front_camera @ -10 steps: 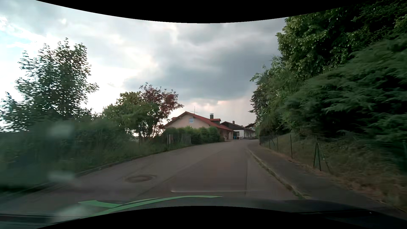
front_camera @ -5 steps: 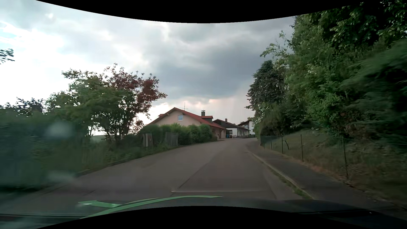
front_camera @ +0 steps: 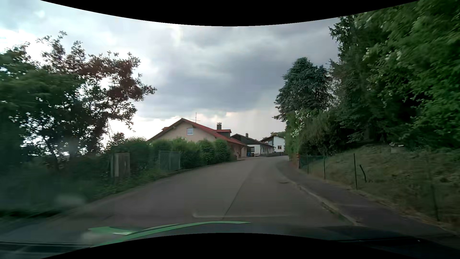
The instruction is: Follow the waypoints while adhering to traffic rules and regulations
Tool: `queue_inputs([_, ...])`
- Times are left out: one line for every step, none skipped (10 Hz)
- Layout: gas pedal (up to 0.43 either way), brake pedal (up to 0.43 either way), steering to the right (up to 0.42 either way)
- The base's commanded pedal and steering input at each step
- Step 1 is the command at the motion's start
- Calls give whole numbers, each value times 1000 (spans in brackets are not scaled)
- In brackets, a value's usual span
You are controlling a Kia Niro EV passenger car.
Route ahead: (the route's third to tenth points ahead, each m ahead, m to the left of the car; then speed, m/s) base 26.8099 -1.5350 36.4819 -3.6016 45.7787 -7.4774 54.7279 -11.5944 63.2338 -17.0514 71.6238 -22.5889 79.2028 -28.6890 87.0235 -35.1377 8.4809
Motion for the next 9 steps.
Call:
queue_inputs([98,0,47])
queue_inputs([98,0,45])
queue_inputs([98,0,45])
queue_inputs([98,0,45])
queue_inputs([98,0,44])
queue_inputs([98,0,44])
queue_inputs([98,0,43])
queue_inputs([98,0,44])
queue_inputs([98,0,43])
